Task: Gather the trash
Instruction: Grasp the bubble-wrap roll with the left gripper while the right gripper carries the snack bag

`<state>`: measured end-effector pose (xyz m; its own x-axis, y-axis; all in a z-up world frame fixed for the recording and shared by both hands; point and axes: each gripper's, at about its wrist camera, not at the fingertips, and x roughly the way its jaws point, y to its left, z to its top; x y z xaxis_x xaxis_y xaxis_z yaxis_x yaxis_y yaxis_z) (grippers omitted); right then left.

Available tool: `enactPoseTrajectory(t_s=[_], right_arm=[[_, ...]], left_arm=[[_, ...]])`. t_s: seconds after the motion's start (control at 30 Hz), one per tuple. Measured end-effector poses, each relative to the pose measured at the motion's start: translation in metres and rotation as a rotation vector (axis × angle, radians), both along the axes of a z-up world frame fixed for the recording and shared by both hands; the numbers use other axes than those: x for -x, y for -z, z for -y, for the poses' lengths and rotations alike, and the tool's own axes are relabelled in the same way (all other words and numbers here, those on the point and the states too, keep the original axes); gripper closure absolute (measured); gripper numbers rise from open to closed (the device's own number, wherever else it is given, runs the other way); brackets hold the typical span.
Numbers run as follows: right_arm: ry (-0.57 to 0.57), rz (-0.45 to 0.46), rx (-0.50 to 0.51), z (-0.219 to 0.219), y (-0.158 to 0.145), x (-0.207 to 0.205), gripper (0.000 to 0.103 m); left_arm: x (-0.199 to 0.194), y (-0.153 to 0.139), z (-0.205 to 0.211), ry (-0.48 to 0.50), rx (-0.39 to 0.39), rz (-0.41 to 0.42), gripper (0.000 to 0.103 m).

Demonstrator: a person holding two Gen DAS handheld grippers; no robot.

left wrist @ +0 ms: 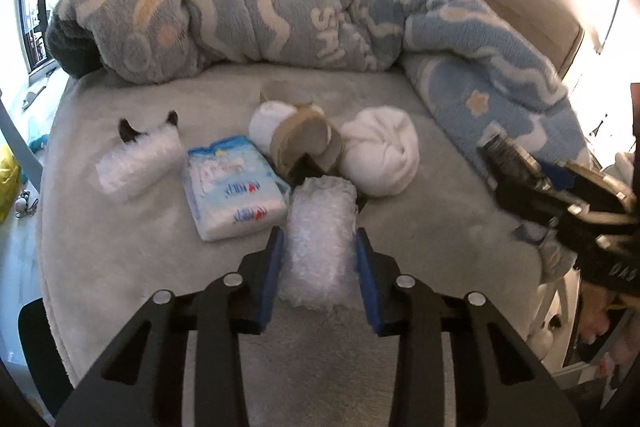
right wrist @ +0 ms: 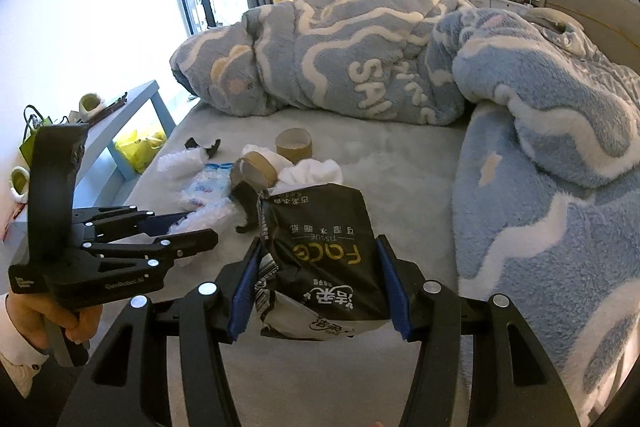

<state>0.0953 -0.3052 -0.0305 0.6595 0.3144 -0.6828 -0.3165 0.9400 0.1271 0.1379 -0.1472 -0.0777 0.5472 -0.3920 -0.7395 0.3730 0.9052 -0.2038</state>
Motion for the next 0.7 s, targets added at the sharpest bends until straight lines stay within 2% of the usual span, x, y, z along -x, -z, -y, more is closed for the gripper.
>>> enactPoseTrajectory(t_s=[0.1,0.43,0.7], right_arm=[[-0.006,0.004,-0.003,-0.008,-0.003,-0.001,0.047],[-0.055,0.035,-0.029,-0.061,-0.02,-0.005,0.047],[-0.114,0.049,-0.037,-0.122,-0.032,-0.008,0.047]], left_arm=[[0.004,-0.011,-0.01,-0.013,0.024,0.028,0.065],[0.018,-0.036,-0.066,-0.106,-0.002,0.108,0.066],[0.029,-0.041,-0.127,-0.197,-0.023,0.114,0.065]])
